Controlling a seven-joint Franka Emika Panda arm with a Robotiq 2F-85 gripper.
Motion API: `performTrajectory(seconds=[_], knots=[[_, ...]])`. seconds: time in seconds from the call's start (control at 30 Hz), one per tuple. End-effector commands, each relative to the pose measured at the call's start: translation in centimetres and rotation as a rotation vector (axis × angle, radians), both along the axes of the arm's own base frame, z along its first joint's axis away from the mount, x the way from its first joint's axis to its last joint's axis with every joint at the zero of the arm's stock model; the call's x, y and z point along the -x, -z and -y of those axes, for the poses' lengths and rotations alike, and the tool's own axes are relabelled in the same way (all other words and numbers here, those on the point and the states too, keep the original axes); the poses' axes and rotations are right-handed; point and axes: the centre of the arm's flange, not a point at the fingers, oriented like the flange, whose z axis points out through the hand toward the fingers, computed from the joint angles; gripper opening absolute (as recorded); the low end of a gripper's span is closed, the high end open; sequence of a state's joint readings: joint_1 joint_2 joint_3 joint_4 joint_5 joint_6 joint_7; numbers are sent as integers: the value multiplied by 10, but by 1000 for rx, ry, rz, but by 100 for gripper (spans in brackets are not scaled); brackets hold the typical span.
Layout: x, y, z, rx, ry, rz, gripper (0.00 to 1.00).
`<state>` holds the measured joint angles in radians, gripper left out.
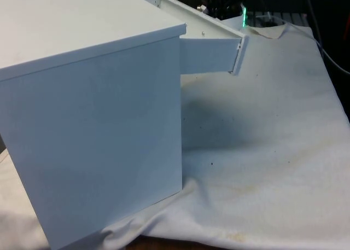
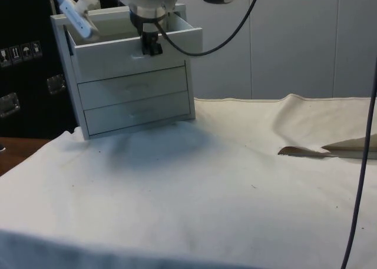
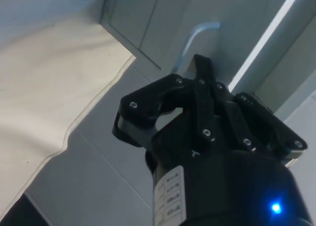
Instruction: Open the drawer, then close it.
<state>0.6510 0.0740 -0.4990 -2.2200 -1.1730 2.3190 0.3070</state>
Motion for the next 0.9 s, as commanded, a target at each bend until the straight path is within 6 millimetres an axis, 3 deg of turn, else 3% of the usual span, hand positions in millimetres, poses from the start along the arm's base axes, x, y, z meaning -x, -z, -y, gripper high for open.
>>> performTrajectory(seconds=[0.0, 0.87], knots=[[-2, -5, 4, 14, -3, 5, 0], [-24, -22, 27, 64, 19, 48, 0]])
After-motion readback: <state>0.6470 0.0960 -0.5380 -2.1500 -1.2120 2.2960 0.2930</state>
